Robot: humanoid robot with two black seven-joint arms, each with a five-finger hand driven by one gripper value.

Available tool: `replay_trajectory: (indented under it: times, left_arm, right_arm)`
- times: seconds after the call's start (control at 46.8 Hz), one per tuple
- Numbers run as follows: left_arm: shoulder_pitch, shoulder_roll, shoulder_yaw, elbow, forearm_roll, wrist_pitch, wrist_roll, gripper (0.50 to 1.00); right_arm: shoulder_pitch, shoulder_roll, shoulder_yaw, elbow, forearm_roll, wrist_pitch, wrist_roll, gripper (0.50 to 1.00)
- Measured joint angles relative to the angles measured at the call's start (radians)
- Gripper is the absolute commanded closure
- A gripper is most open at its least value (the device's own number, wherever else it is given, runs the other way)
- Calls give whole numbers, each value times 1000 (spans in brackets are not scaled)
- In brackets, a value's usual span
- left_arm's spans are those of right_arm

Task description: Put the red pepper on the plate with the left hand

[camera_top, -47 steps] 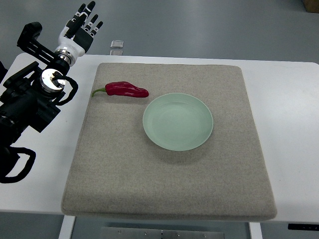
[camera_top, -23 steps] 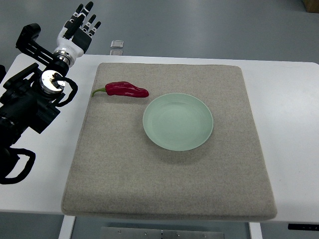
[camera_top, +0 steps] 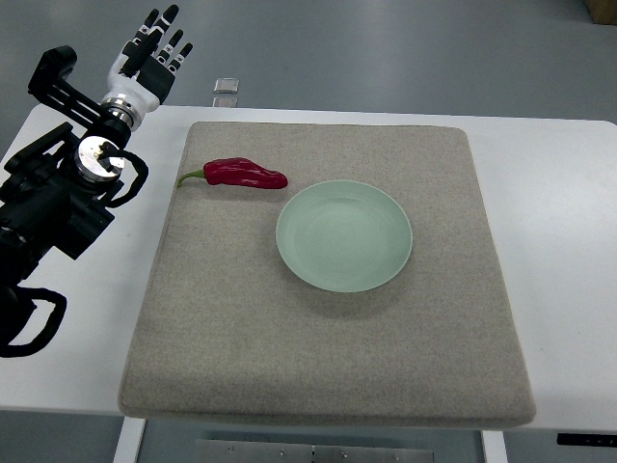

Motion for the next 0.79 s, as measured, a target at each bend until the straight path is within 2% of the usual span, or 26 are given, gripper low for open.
replay_trajectory:
  times: [0.406,0.79]
  left_arm:
    - [-3,8,12,-3,38,-4,1,508]
    - [0,25,12,-32,513,-32,0,508]
  right_arm:
    - [-1,0,0,0,0,0,0,572]
    - [-1,0,0,0,0,0,0,572]
